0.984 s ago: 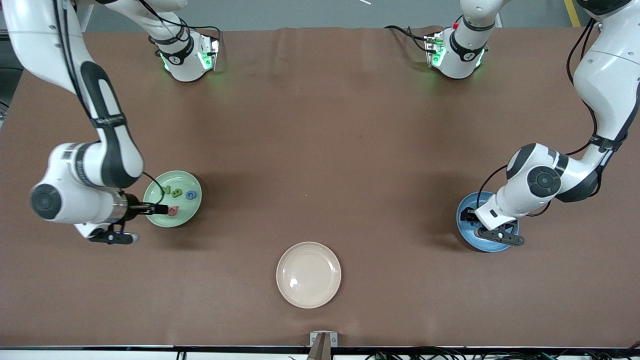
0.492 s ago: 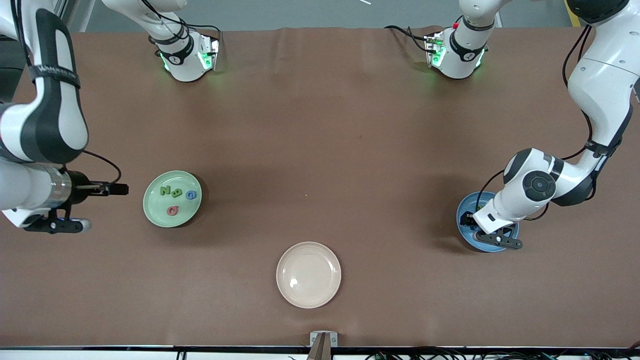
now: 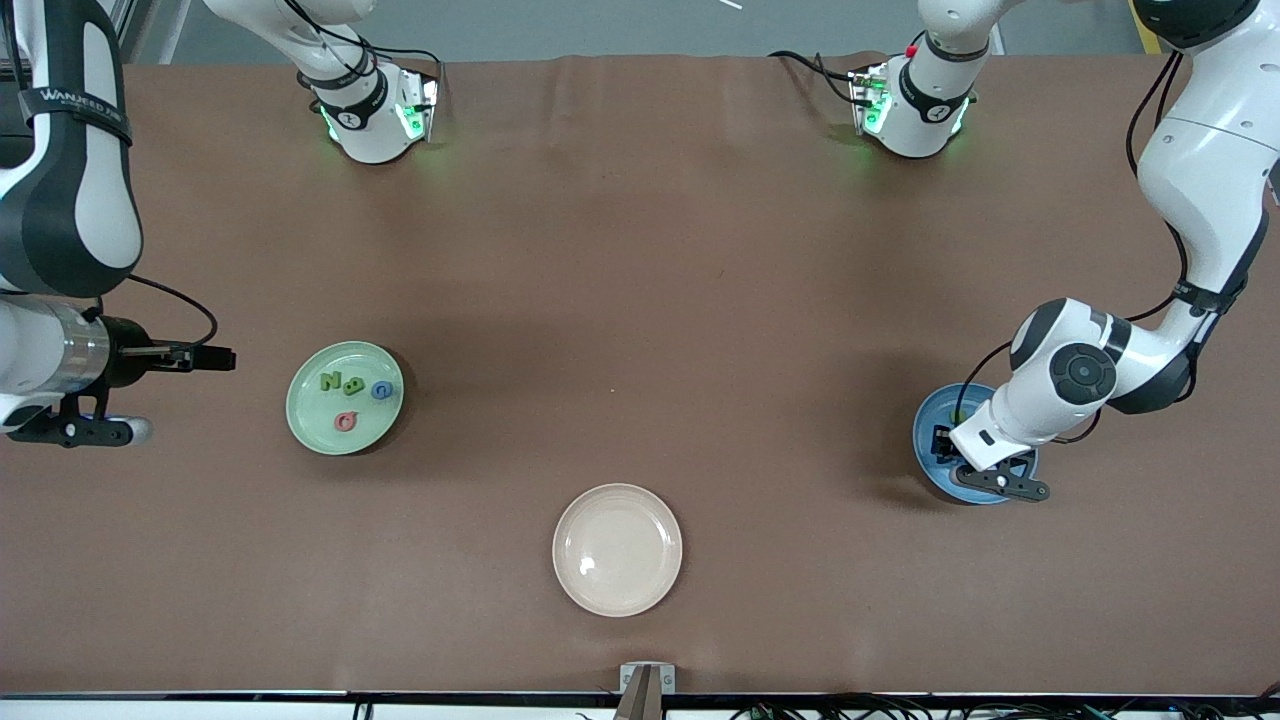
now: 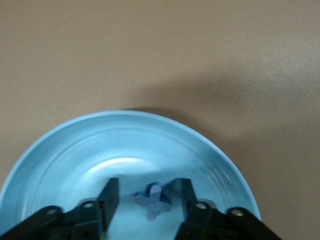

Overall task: Sort upper and lower case letters into plates
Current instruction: 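Withdraw the right gripper while the left gripper releases x on blue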

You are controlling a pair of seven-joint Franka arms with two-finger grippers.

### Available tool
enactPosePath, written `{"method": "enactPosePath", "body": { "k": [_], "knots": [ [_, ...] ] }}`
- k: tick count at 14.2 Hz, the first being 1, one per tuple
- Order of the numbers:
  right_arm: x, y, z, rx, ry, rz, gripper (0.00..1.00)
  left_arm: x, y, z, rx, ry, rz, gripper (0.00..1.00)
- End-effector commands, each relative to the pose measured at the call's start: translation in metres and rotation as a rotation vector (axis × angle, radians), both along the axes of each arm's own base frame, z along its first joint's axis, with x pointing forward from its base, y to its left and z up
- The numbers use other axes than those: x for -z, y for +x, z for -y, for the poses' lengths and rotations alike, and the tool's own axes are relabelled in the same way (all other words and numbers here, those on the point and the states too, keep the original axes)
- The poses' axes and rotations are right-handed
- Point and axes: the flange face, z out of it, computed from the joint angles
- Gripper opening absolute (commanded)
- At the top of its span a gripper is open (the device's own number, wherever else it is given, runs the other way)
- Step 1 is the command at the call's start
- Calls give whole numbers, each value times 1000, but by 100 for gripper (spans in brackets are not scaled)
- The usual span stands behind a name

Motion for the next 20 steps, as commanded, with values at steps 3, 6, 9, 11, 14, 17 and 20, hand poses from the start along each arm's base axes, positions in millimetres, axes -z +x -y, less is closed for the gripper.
{"method": "enactPosePath", "body": {
  "k": [3, 6, 9, 11, 14, 17, 20],
  "knots": [
    [-6, -6, 4, -9, -5, -1, 100, -72, -5, 24, 22, 56, -31, 100],
    [-6, -6, 2, -14, -4, 1, 100, -141, -13, 21, -23, -10, -75, 100],
    [-12, -7, 0, -16, -2, 7, 100, -198, -24, 25, -26, -1, -107, 100],
    [-20, -9, -1, -29, 3, 19, 100, -224, -24, 26, -31, 19, -125, 100],
    [-20, -8, -2, -31, 11, 23, 100, -246, -23, 34, -23, 12, -110, 100],
    [-35, -4, 1, -21, 11, 58, 100, -275, -27, 39, -39, -12, -104, 100],
    [-37, -2, 3, 0, 44, 72, 100, -305, -31, 44, -35, -46, -119, 100]
  ]
}}
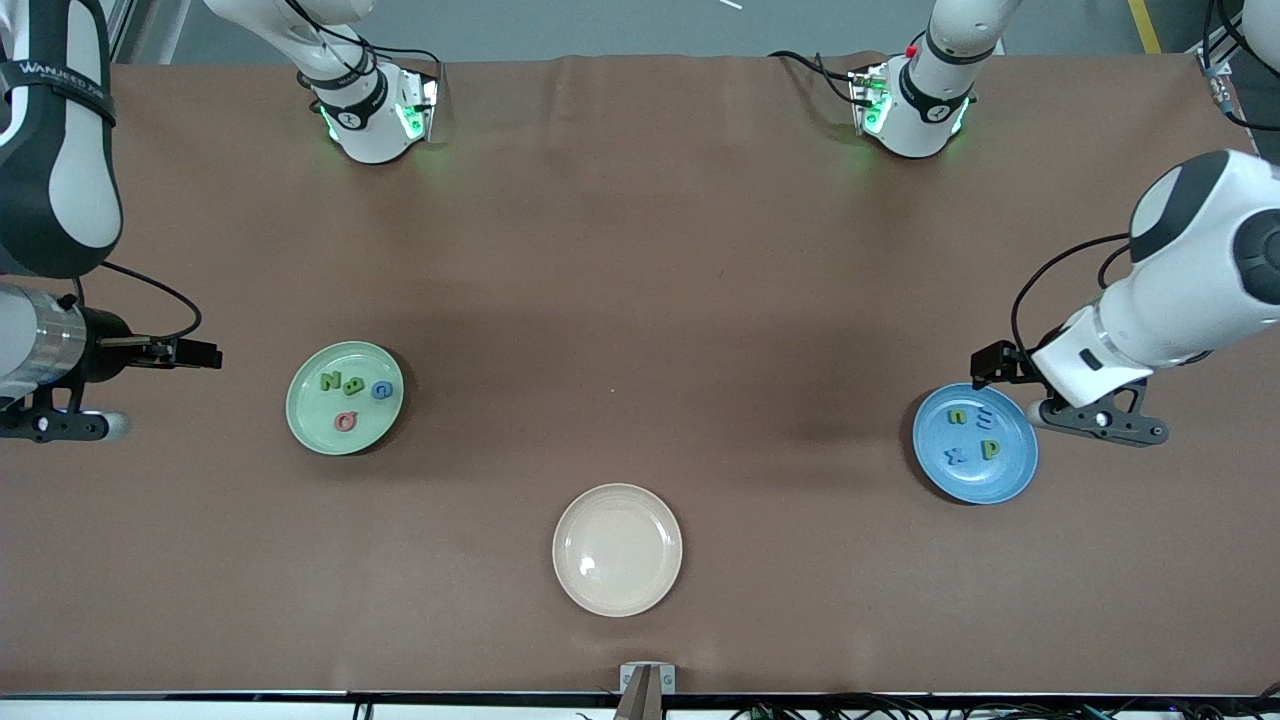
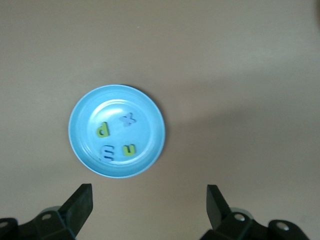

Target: Sort upper and lower case letters into plates

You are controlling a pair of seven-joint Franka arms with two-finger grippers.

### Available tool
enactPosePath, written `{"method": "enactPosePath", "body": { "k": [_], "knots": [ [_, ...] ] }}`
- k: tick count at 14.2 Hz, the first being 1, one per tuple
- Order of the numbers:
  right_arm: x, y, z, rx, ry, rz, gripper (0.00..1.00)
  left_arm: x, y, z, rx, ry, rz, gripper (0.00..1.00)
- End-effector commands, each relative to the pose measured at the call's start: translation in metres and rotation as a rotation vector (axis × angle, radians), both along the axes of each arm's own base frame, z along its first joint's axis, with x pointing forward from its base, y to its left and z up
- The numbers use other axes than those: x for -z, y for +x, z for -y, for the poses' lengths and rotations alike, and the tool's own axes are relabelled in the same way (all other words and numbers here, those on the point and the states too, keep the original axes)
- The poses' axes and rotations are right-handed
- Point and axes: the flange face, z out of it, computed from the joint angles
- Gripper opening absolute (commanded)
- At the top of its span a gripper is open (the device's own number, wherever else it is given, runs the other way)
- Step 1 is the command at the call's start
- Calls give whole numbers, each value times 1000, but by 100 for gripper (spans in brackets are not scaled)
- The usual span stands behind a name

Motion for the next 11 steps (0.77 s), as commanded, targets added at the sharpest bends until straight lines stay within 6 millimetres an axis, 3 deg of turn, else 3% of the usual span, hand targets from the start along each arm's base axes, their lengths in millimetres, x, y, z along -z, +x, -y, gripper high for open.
{"method": "enactPosePath", "body": {
  "k": [1, 2, 4, 8, 11],
  "knots": [
    [-9, -3, 6, 19, 33, 15, 100, -35, -6, -3, 9, 39, 4, 100],
    [-8, -3, 12, 15, 37, 13, 100, -41, -8, -13, 3, 33, 2, 100],
    [-26, 2, 8, 12, 18, 53, 100, -59, -15, -23, 10, 47, 22, 100],
    [-48, 3, 22, 34, 26, 96, 100, -90, -29, -59, 6, 59, 41, 100],
    [-50, -1, 22, 51, 102, 88, 100, -117, -40, -59, -6, 99, 79, 100]
  ]
}}
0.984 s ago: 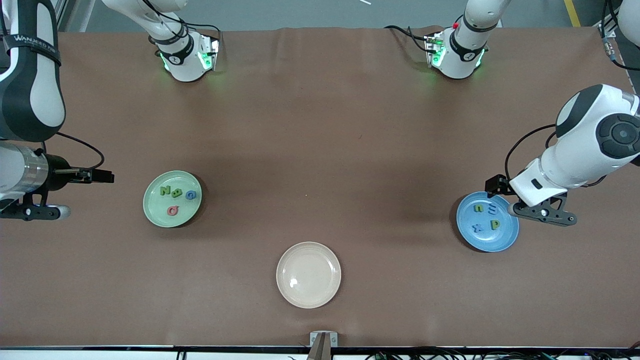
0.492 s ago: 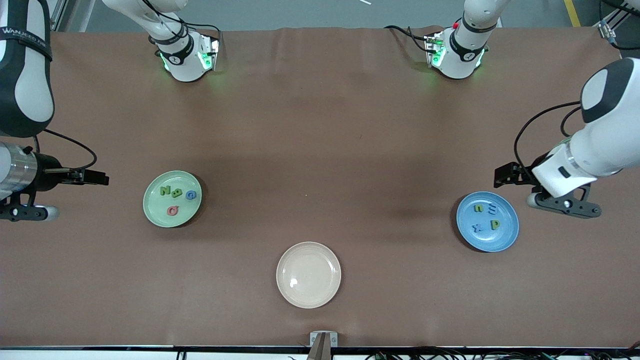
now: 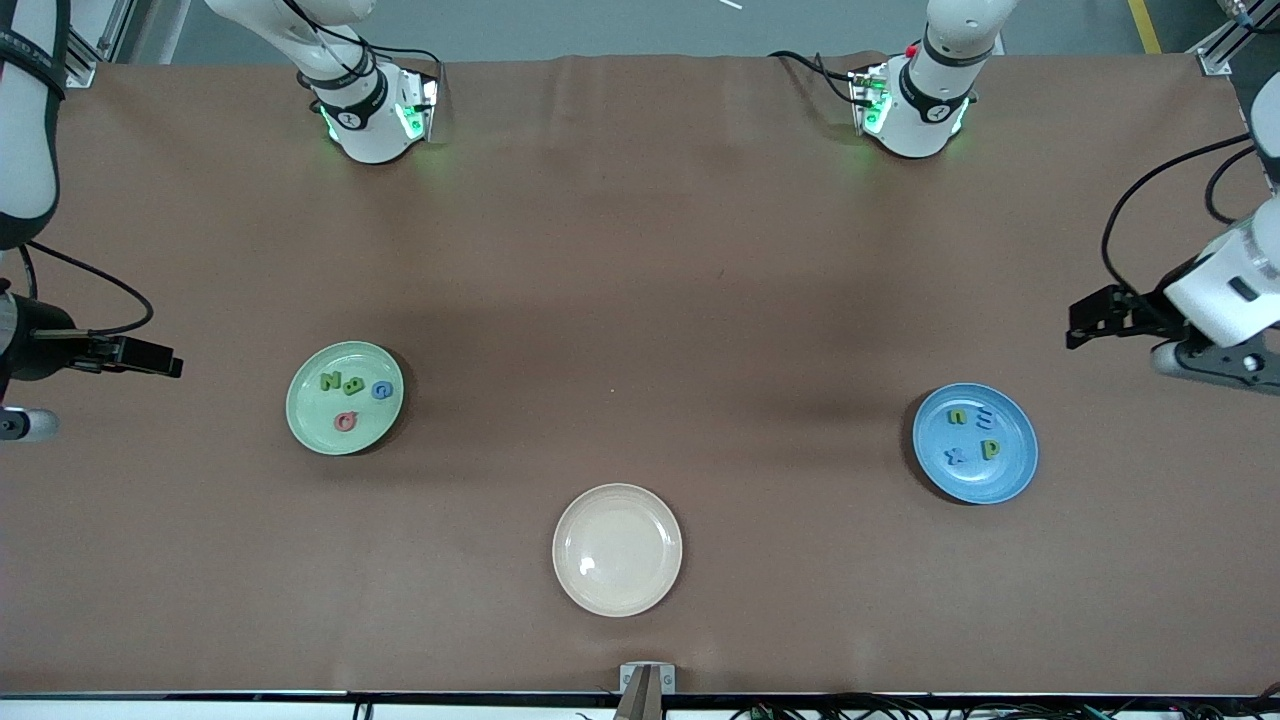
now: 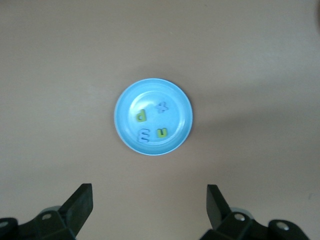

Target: Sort upper and lower case letters into plates

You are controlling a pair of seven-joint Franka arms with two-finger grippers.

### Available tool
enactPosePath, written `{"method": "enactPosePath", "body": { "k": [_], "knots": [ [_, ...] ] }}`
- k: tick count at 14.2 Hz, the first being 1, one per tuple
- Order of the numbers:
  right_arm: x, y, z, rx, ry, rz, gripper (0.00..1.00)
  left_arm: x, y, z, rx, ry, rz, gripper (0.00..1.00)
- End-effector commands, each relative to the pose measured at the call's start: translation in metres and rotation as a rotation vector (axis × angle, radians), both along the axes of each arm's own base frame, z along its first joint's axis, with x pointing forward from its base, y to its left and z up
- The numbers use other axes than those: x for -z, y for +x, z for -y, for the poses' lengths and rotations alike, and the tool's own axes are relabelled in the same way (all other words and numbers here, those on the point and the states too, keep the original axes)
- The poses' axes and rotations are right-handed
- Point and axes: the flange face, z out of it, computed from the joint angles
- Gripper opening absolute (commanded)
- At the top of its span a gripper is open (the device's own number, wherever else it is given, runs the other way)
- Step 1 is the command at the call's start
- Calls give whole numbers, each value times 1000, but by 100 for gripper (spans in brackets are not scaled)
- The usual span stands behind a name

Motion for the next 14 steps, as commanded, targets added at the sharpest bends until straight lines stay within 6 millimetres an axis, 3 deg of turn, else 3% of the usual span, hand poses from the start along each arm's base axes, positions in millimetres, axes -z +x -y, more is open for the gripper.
{"method": "enactPosePath", "body": {
  "k": [1, 4, 11, 14],
  "knots": [
    [-7, -11, 2, -6, 58, -30, 100, -26, -17, 3, -5, 44, 11, 100],
    [-18, -24, -3, -20, 27, -36, 100, -47, -27, -5, -54, 1, 5, 100],
    [-30, -76, -22, -61, -45, 31, 100, -62, -28, -3, -67, -19, 8, 100],
    [-38, -83, -34, -84, -54, 43, 100, -60, -27, -7, -93, -24, 3, 100]
  ]
}}
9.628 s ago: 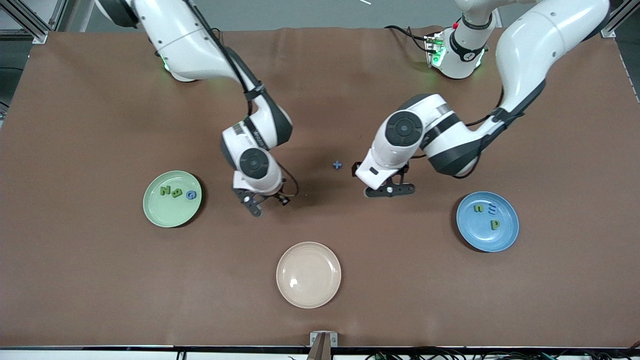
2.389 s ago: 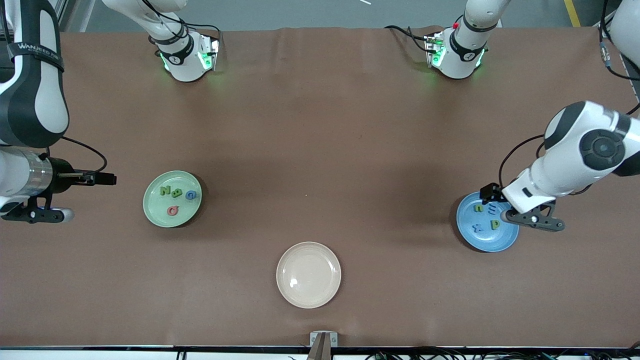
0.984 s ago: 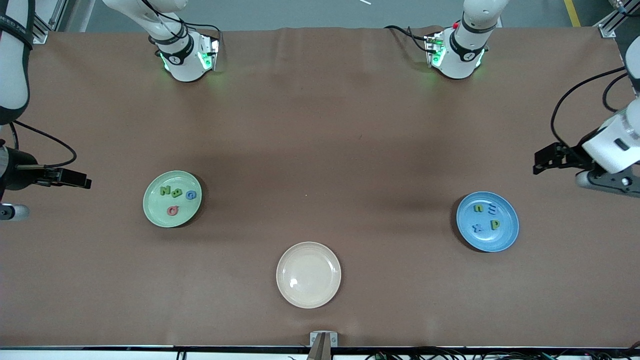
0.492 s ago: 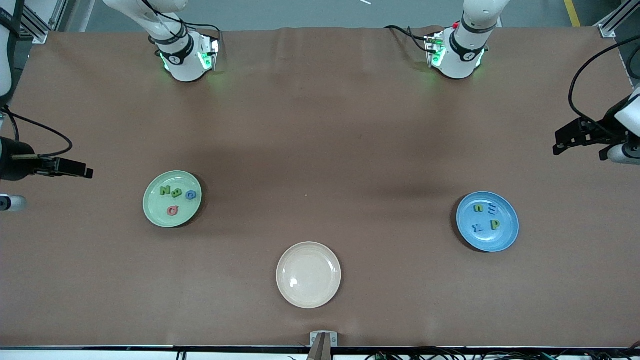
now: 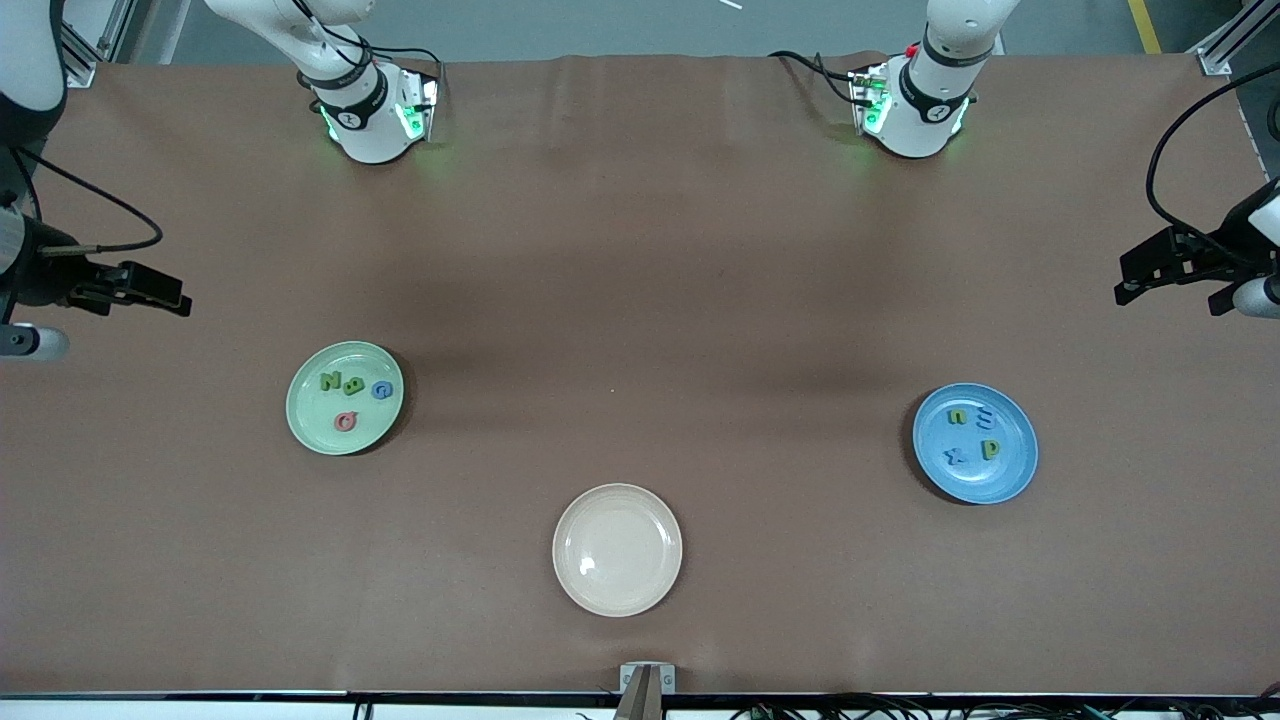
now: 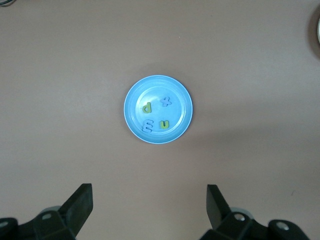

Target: Sort upper and lower case letters into plates

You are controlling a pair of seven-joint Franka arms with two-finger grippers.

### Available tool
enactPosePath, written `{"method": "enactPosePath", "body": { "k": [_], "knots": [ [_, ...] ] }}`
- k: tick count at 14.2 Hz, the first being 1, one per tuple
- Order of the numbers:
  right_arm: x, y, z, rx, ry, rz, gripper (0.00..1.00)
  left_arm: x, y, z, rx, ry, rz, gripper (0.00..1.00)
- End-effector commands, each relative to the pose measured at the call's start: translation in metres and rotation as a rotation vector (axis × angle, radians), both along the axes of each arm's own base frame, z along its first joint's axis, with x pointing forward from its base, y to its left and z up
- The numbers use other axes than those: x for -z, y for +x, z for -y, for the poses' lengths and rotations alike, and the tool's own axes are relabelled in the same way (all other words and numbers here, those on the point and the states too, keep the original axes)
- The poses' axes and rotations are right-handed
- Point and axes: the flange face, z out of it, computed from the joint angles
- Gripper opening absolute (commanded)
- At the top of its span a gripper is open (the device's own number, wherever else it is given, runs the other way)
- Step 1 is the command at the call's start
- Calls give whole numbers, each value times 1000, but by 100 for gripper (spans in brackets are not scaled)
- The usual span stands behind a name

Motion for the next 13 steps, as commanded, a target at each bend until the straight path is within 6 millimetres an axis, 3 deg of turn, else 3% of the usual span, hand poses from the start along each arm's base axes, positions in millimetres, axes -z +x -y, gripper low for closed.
{"method": "enactPosePath", "body": {
  "k": [1, 4, 13],
  "knots": [
    [-7, -17, -8, -26, -25, 19, 100, -6, -2, 1, -44, -11, -7, 100],
    [-14, -25, -10, -29, -26, 28, 100, -4, -3, 3, -132, -17, -15, 100],
    [-44, -46, -7, -20, -17, 53, 100, -4, -1, 2, -136, -36, -16, 100]
  ]
}}
